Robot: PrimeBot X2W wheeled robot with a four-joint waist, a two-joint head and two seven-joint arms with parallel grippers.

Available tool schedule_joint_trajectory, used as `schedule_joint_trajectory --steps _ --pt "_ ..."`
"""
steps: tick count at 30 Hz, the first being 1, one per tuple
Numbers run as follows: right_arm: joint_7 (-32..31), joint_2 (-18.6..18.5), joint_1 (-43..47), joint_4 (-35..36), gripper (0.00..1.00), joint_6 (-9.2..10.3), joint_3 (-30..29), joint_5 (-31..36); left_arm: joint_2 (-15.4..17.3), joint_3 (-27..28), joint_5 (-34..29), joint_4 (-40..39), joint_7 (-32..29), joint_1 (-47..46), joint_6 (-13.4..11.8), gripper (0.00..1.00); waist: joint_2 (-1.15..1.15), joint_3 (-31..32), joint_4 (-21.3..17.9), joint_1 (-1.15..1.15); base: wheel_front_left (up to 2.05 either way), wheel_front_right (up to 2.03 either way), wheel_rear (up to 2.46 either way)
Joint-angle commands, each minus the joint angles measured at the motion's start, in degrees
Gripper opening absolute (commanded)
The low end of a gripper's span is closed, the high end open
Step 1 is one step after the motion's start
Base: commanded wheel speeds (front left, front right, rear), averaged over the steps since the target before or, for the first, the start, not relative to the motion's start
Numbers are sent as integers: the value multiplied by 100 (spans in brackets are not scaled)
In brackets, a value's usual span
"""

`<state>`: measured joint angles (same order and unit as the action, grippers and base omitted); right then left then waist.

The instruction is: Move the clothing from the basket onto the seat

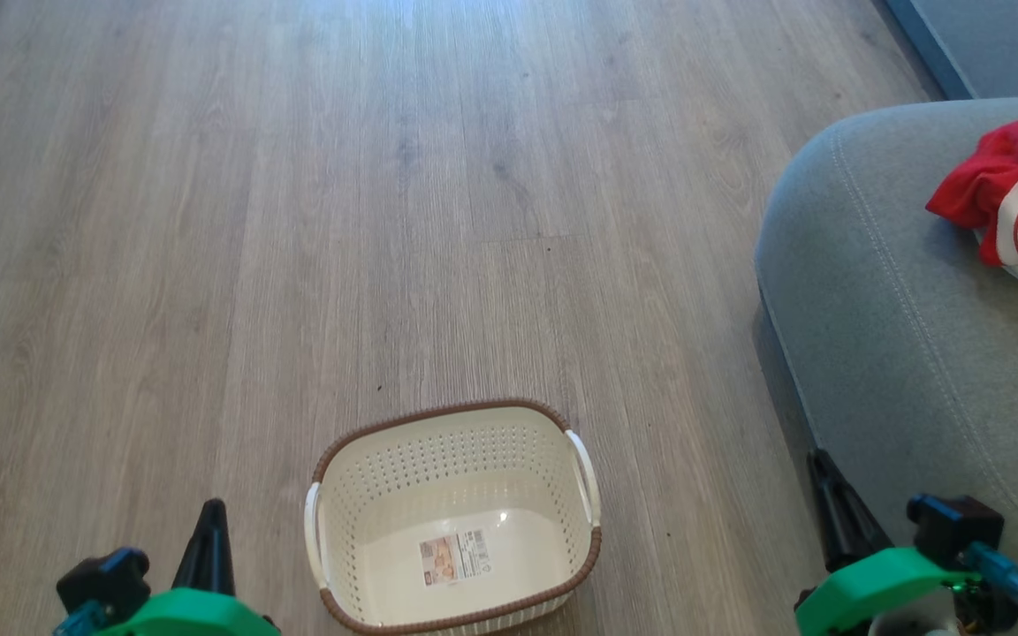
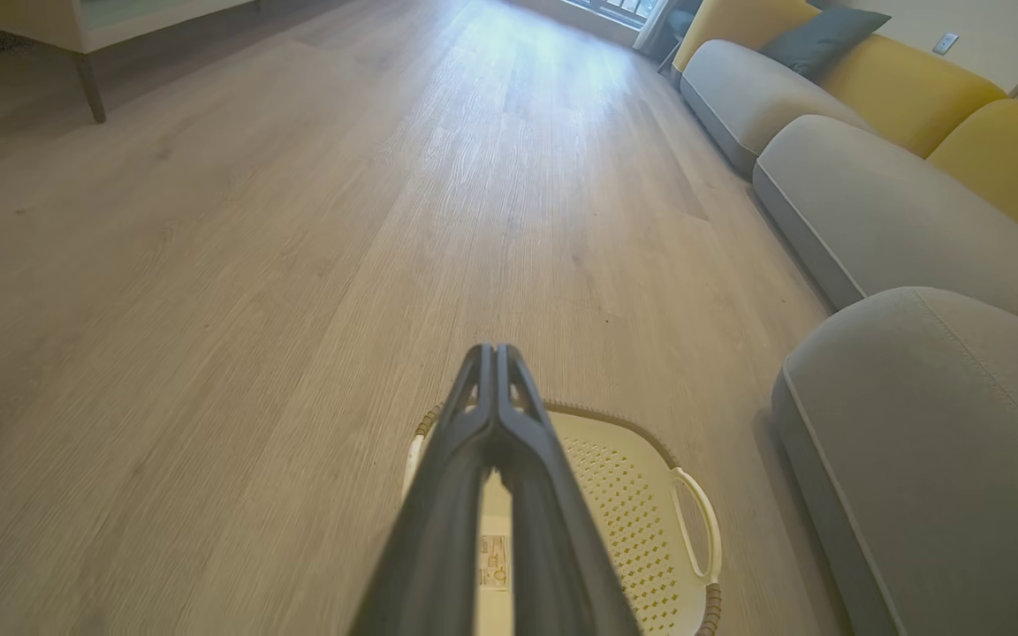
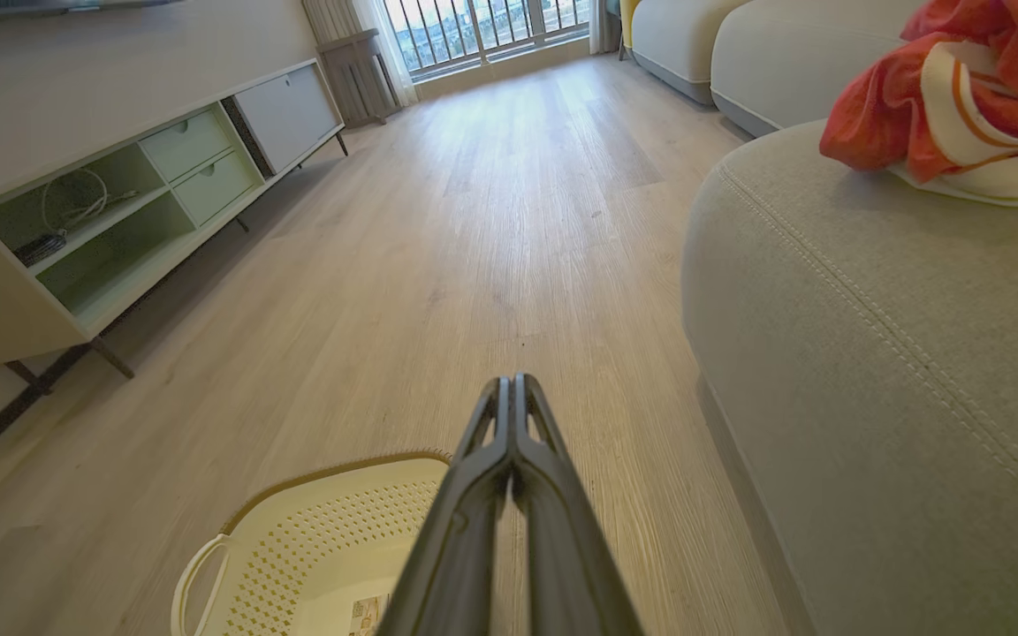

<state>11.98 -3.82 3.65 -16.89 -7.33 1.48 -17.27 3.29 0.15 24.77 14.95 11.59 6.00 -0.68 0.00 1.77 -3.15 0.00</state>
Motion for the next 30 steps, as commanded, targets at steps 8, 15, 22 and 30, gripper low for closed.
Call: schedule_joint_trajectory --steps 8,15,22,30 --pt "-159 -6 -334 203 0 -4 -86 -688 14 124 600 -180 -164 -329 84 0 0 -15 25 0 0 0 0" --pt "-271 -5 -379 210 0 -5 -129 -1171 10 158 1032 -174 -279 -391 135 0 0 -28 46 0 0 0 0" --pt "-385 -2 -424 216 0 -6 -173 -1654 6 194 1463 -168 -394 -453 187 0 0 -41 66 0 0 0 0" --pt "-515 2 -476 223 0 -7 -224 -2203 2 236 1953 -161 -525 -524 245 0 0 -55 89 0 0 0 0"
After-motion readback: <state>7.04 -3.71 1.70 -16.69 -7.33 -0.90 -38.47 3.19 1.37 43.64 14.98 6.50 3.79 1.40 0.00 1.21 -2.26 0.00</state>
